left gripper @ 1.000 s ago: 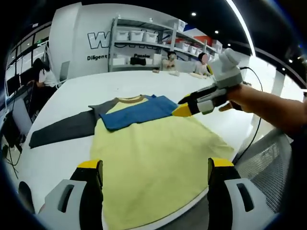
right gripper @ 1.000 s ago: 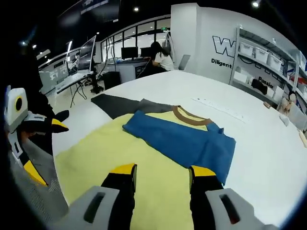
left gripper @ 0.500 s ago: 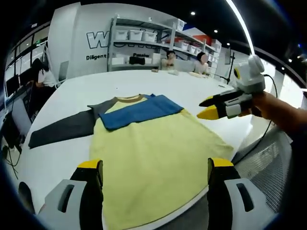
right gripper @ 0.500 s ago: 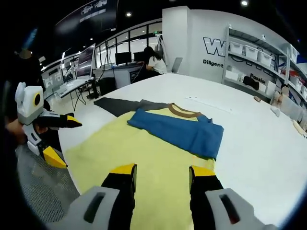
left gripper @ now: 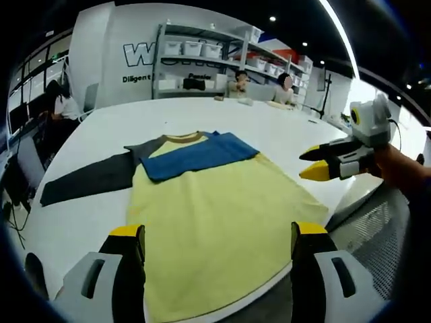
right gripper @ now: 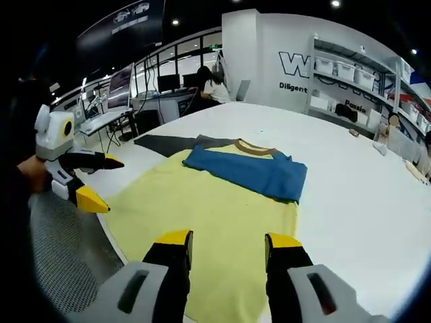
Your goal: Fold the garment on the visible template until the final outline fits inside the template.
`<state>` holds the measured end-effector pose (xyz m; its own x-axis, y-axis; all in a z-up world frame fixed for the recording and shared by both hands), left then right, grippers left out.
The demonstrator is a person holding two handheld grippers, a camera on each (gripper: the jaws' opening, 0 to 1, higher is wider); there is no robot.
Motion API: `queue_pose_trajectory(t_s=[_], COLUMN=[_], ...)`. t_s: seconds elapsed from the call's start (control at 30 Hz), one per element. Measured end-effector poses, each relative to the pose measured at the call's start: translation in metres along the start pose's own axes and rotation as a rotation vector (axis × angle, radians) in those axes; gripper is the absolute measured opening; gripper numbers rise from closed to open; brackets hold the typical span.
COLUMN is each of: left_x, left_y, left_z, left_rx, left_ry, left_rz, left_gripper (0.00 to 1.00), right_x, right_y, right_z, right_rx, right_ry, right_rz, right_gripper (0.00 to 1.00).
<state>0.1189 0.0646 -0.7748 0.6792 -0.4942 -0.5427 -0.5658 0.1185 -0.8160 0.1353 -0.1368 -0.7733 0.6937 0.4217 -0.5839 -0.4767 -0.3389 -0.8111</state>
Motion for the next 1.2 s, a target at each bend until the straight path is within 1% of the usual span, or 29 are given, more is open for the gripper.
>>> queue_pose_trajectory(t_s=[0.33,0.5,0.57,0.7,0.73,0.83,0.97,1.0,1.07,1.1,1.2], left_x=[-0.004,-0.011,-0.014,-0.018,-0.02,-0.024,-0.028,-0.028,-0.028,-0.028,-0.025], left_y=[-0.005,-0.012,-0.016,-0.016,-0.017,-0.021,-0.028,-0.029,-0.031,-0.032,-0.038], left_z=[0.007,0.014,0.026,0.051,0.06,0.08,0.113,0.119,0.139,0.144,0.167], left_rx=[-0.022,-0.027,-0.041,-0.063,-0.063,-0.079,-0.1,-0.105,-0.115,-0.116,-0.121], left_ry=[-0.022,-0.041,-0.066,-0.116,-0.137,-0.175,-0.233,-0.241,-0.272,-0.278,-0.307], left_rz=[-0.025,-0.044,-0.061,-0.065,-0.068,-0.082,-0.107,-0.108,-0.108,-0.108,-0.124], left_gripper=[0.86,0.86,0.86,0.86,0.86,0.86,0.84,0.83,0.83,0.83,0.83], right_x=[0.002,0.002,0.003,0.003,0.002,0.002,0.003,0.003,0.003,0.003,0.003], right_y=[0.0,0.0,0.0,0.0,0.0,0.0,0.0,0.0,0.0,0.001,0.001], right_z=[0.002,0.003,0.003,0.003,0.003,0.004,0.005,0.005,0.005,0.005,0.005], right_rx=[-0.01,-0.013,-0.014,-0.015,-0.015,-0.016,-0.018,-0.019,-0.021,-0.021,-0.02], right_ry=[-0.012,-0.016,-0.018,-0.019,-0.019,-0.02,-0.023,-0.024,-0.025,-0.025,-0.025], right_rz=[0.001,0.001,0.001,0.001,0.001,0.001,0.003,0.004,0.005,0.005,0.008], right_gripper=[0.42,0.42,0.42,0.41,0.41,0.41,0.41,0.41,0.41,0.41,0.41])
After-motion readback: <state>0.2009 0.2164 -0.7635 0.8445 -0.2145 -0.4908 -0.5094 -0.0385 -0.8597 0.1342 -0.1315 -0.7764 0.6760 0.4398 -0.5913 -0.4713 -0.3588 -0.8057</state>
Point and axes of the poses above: the point that each gripper's makers call its tool centre point, and the gripper's own axes: x roughly forward along the fingers, z roughly to its left, y roughly out of its underside, the point moved 2 cm from there along -x, roughly backward along the fingers, and after that the axes turned 4 degrees about -x, right-handed, at the moved point
